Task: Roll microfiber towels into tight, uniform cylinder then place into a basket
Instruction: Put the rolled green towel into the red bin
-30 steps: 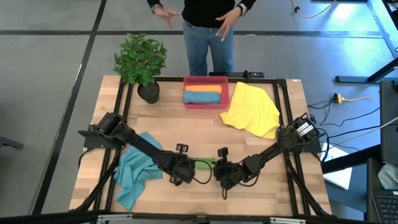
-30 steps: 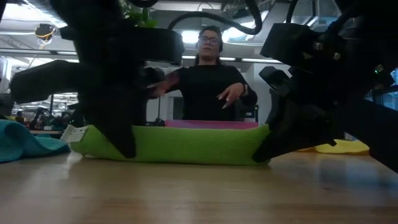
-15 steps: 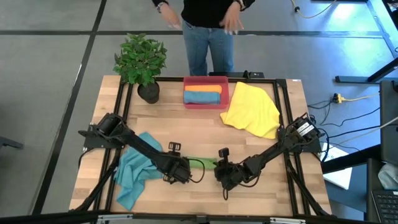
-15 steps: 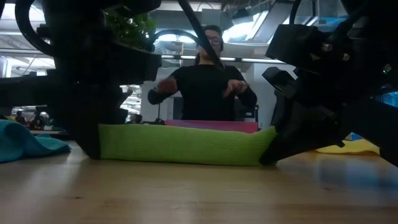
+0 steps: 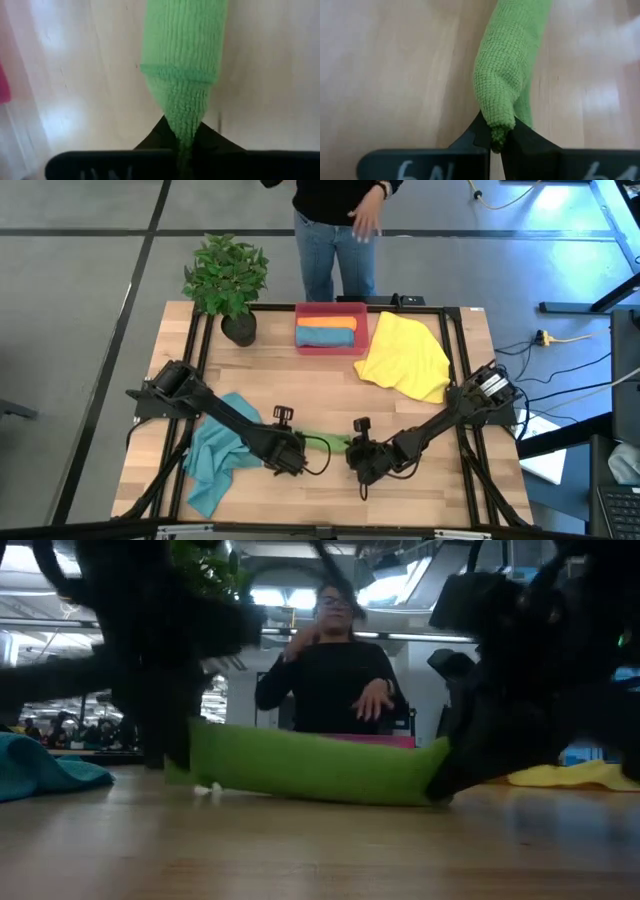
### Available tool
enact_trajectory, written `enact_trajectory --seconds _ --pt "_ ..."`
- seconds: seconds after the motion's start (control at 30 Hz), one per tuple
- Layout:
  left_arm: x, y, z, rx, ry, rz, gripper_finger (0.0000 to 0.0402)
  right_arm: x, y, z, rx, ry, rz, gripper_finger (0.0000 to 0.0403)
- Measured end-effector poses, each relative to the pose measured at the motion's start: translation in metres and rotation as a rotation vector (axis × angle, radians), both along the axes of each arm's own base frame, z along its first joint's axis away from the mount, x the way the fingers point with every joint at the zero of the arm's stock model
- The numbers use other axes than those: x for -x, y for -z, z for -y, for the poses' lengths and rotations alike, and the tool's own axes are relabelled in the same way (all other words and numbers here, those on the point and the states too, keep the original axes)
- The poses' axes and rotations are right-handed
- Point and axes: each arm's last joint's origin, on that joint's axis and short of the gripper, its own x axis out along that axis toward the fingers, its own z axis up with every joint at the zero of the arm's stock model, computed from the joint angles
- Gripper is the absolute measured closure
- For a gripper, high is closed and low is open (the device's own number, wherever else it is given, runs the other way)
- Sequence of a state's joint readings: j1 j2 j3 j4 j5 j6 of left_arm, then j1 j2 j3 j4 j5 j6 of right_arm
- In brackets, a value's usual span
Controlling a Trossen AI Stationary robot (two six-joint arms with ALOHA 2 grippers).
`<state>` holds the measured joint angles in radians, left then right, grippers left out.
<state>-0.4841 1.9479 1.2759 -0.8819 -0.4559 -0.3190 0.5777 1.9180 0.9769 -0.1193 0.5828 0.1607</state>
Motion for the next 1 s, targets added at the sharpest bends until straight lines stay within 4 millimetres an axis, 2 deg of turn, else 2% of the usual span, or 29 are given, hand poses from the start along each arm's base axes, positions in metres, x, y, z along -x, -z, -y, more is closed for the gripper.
enact_trajectory --seconds 0.13,0.3,0.57,0.7,0.83,1.0 --pt "0.003 -0.018 -0.001 0.002 0.009 0.052 0.0400 0.002 -0.026 0.003 -0.046 0.016 0.052 0.0386" --pt "0.005 -0.051 -0.018 -0.085 -0.023 0.181 0.0401 0.004 -0.054 0.024 -0.011 0.083 0.079 0.0386" --pt "0.011 -0.109 -0.070 -0.134 -0.051 0.300 0.0401 0.014 -0.110 0.076 0.038 0.178 0.124 0.0386" --pt "0.016 -0.138 -0.105 -0.138 -0.104 0.395 0.0401 0.023 -0.141 0.109 0.061 0.228 0.174 0.0386" --pt "0.014 -0.151 -0.136 -0.139 -0.138 0.452 0.0401 0.028 -0.159 0.141 0.090 0.299 0.208 0.0386" --pt "0.001 -0.146 -0.171 -0.106 -0.142 0.451 0.0401 0.027 -0.158 0.173 0.145 0.357 0.162 0.0386"
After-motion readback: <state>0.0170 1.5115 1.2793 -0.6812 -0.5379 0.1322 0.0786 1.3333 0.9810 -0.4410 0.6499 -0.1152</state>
